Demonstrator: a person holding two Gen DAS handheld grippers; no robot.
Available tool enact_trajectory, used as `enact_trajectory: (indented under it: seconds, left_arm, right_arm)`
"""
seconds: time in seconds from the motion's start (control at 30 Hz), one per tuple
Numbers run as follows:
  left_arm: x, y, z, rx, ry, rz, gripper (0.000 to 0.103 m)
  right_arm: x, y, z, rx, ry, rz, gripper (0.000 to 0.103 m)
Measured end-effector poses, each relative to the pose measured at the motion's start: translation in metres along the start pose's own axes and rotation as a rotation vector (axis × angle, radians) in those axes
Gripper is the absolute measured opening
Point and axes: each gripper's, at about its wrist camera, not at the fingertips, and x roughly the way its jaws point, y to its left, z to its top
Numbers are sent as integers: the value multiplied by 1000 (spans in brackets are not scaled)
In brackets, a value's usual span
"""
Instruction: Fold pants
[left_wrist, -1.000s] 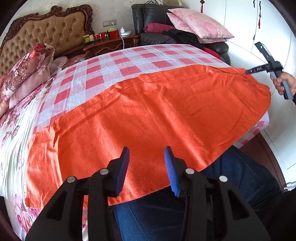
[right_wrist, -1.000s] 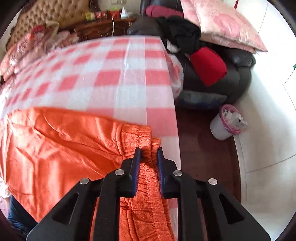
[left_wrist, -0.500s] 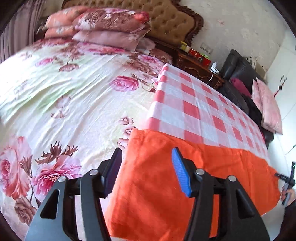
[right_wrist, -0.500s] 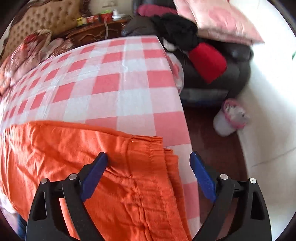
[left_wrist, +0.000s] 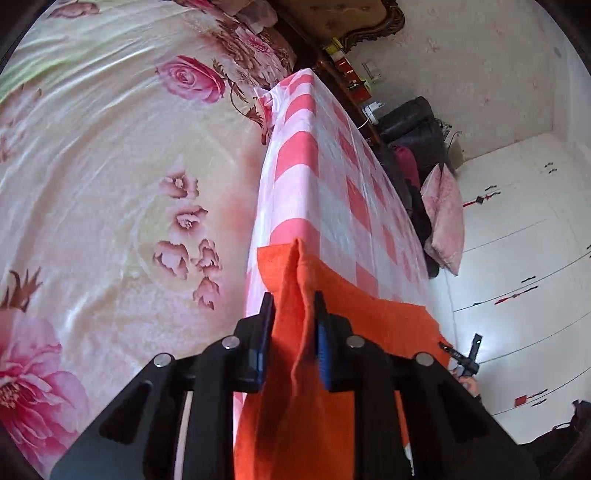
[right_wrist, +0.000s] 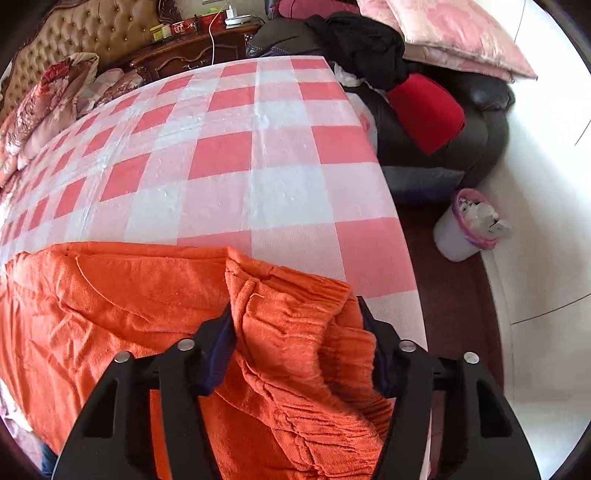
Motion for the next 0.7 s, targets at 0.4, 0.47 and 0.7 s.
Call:
enact_trajectory:
  seconds: [0.4, 0.47, 0.7]
  left_arm:
    - [32, -19, 71, 12, -49, 146, 14]
    - [40, -25, 78, 4, -72, 204, 26]
    - [6, -107, 42, 192, -407, 643, 67]
  right_arm:
    - [29, 15, 63, 0, -98, -116, 54]
    - [34, 15, 74, 8, -116, -139, 55]
    - [1, 0, 66, 127, -207, -214, 88]
